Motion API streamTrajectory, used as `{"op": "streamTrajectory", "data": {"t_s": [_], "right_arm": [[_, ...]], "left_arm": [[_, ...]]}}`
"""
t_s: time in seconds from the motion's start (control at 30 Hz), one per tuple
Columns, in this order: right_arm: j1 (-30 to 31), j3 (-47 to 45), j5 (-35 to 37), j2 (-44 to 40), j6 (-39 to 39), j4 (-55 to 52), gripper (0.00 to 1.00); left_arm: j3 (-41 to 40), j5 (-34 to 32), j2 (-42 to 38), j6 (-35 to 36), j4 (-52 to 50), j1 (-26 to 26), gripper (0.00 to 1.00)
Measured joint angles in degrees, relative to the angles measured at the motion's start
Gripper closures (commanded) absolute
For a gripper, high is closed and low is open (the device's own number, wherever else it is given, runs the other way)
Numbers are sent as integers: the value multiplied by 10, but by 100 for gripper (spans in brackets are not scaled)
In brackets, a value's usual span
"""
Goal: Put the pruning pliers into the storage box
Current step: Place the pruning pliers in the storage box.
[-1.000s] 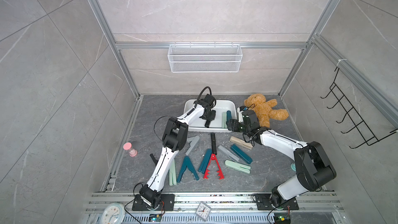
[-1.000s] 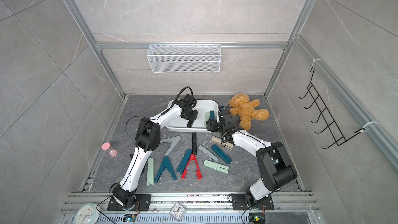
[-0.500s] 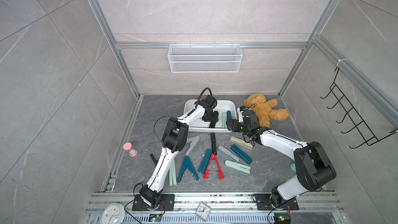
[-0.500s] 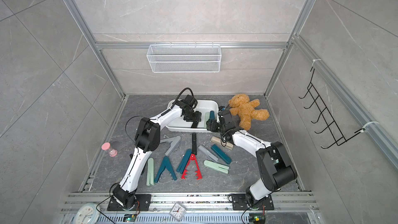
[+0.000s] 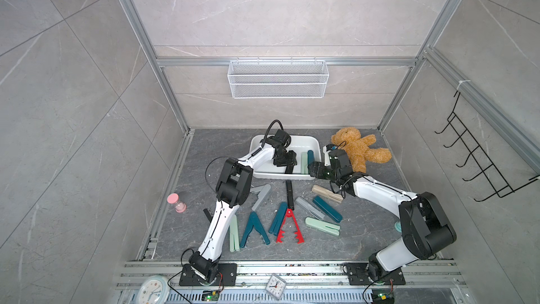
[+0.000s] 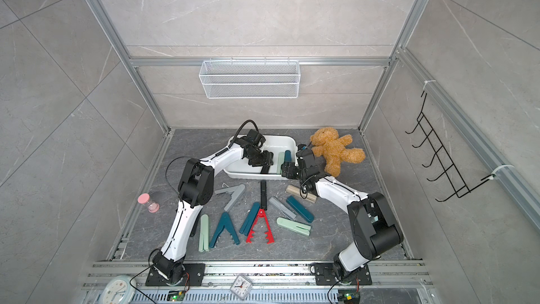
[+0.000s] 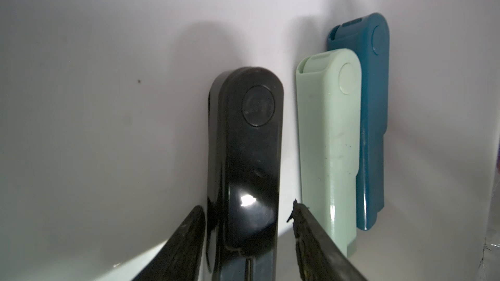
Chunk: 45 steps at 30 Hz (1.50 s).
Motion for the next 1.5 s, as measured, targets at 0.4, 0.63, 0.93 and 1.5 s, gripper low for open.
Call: {"op": "streamTrajectory", "data": {"t_s": [0.4, 0.63, 0.93, 1.5], "right_arm": [[0, 0, 3, -9, 5, -5, 18], [0, -1, 3, -9, 5, -6, 18], [-3, -5, 3, -11, 5, -7, 18], [-4, -10, 3, -24, 5, -7, 18]], "left_arm": [[0, 38, 0, -12, 16, 0, 49], [0, 55, 0, -19, 21, 0, 49], [0, 72, 0, -28, 33, -1, 48], [0, 93, 1, -50, 48, -9, 48]]}}
